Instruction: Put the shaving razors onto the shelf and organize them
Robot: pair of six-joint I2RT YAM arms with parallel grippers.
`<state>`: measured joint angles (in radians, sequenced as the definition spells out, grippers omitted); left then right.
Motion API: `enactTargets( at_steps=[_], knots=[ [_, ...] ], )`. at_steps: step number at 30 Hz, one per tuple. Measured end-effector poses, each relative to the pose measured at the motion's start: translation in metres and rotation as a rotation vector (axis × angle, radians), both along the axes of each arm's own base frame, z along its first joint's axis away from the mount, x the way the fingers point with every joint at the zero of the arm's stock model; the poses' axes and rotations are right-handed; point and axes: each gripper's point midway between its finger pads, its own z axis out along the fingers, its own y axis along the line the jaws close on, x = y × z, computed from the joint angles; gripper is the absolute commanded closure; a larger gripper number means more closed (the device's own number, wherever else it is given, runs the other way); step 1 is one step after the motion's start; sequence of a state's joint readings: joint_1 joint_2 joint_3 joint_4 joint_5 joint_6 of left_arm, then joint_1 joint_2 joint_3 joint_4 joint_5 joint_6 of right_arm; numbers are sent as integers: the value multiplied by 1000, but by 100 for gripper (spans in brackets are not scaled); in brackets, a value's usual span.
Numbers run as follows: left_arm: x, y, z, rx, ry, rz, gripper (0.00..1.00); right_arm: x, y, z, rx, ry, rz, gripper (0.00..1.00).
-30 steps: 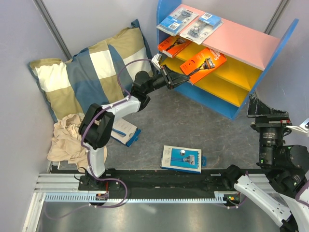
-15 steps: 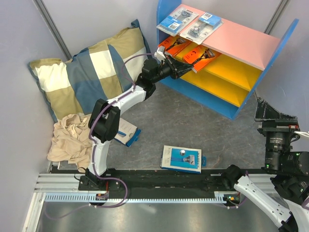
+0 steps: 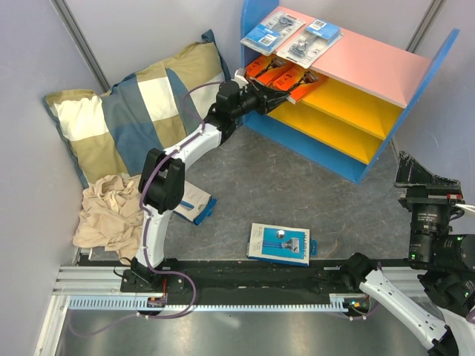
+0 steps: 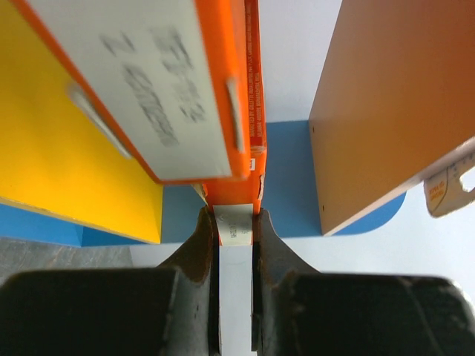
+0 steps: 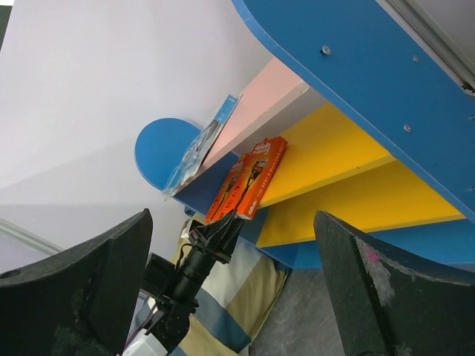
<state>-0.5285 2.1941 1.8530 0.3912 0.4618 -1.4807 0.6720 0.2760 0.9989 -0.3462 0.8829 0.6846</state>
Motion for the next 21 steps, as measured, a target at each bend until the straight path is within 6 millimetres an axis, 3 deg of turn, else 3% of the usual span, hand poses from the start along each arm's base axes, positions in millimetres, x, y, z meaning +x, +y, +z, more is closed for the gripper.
enactTargets(
  at_steps=[8, 16, 17, 19, 20, 21],
  knots=[
    [14, 9, -1, -8, 28, 46, 92, 0, -2, -3, -4, 14, -14, 2],
    [24, 1, 0, -11, 42, 33, 79, -2, -4, -5, -5, 18, -15, 2],
    [24, 1, 0, -10, 45, 29, 65, -2, -4, -5, -4, 17, -15, 2],
    [24, 1, -1, -11, 49, 30, 50, -2, -5, -5, -3, 16, -15, 2],
    [25, 1, -1, -12, 48, 32, 37, -3, -5, -5, -3, 16, -16, 2],
    [25, 0, -1, -14, 48, 29, 32, -3, -5, -5, -3, 16, -16, 2]
  ],
)
